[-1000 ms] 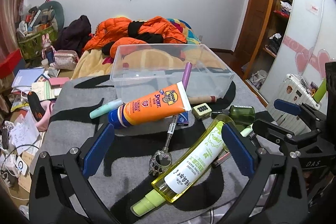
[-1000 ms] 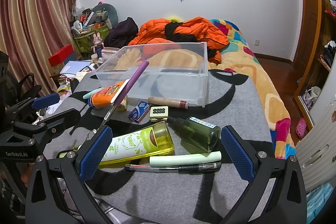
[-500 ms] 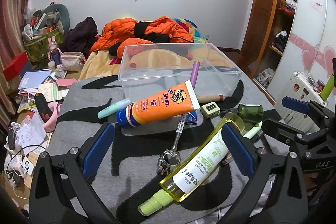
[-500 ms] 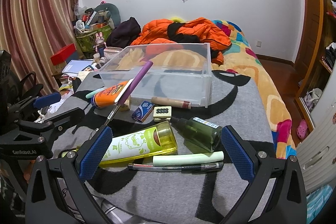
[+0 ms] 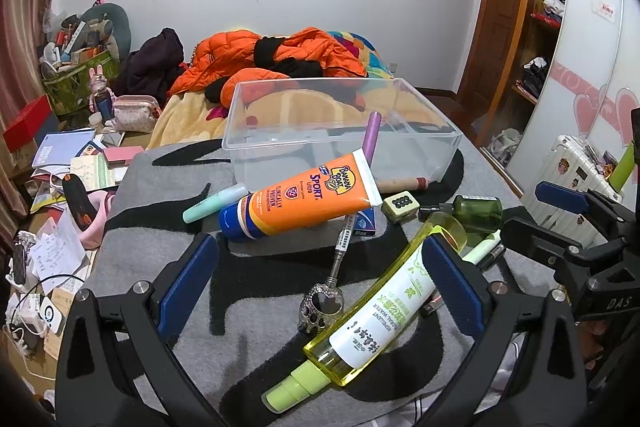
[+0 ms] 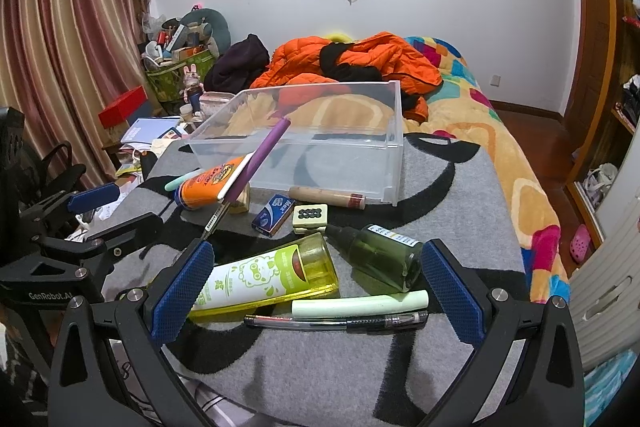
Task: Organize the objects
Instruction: 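Reach the left gripper toward the orange sunscreen tube, then grasp the orange sunscreen tube with the left gripper while the right grasps the green glass bottle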
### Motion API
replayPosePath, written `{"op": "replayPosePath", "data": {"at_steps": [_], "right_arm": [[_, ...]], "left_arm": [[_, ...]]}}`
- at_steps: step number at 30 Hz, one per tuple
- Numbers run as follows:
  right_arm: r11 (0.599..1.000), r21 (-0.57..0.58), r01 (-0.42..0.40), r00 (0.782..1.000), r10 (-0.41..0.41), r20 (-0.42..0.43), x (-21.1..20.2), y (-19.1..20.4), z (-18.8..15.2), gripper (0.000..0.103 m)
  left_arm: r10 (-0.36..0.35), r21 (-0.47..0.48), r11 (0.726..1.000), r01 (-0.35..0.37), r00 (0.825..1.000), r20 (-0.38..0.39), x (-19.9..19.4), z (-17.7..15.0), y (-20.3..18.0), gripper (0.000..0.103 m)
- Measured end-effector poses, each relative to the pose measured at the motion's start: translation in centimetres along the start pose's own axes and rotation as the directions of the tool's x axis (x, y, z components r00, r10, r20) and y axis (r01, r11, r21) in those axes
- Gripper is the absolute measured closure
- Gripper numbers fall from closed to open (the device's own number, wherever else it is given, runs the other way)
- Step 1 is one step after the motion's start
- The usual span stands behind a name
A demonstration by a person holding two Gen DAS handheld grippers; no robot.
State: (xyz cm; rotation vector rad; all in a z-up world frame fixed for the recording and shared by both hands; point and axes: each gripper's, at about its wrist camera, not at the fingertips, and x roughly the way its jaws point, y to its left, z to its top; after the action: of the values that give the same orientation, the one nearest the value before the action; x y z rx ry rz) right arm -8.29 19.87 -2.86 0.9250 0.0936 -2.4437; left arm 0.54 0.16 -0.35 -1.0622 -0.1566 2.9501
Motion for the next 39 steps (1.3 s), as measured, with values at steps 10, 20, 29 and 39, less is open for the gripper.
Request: {"op": "replayPosePath", "data": {"at_steps": [10, 20, 29, 39], "right_arm": [[1.000, -0.004, 0.029, 0.999, -0.030, -0.030, 1.9, -1.4, 0.5, 0.000], [0.996, 0.038, 0.076, 0.993, -0.072, -0.094, 4.6, -4.2, 0.3, 0.000], [0.993, 0.082, 0.086, 0.987, -0.074, -0.139, 6.2, -5.9, -0.2, 0.001], [0.988, 0.130, 0.085, 0.982, -0.061, -0.176, 7.8, -7.0, -0.3, 0.013]], "left_arm": [[-0.012, -0.023, 1.000, 0.012, 1.000, -0.013, 1.4, 0.8, 2.1, 0.000], [0.002, 0.040, 0.999, 0.003, 0.992, -0.128, 6.4, 1.4, 4.3, 0.001], [0.034, 0.094, 0.995, -0.014, 0.978, -0.206, 10.2, 1.0, 5.0, 0.003], [0.065, 0.151, 0.988, -0.038, 0.982, -0.179, 11.6, 1.7, 3.0, 0.009]]}}
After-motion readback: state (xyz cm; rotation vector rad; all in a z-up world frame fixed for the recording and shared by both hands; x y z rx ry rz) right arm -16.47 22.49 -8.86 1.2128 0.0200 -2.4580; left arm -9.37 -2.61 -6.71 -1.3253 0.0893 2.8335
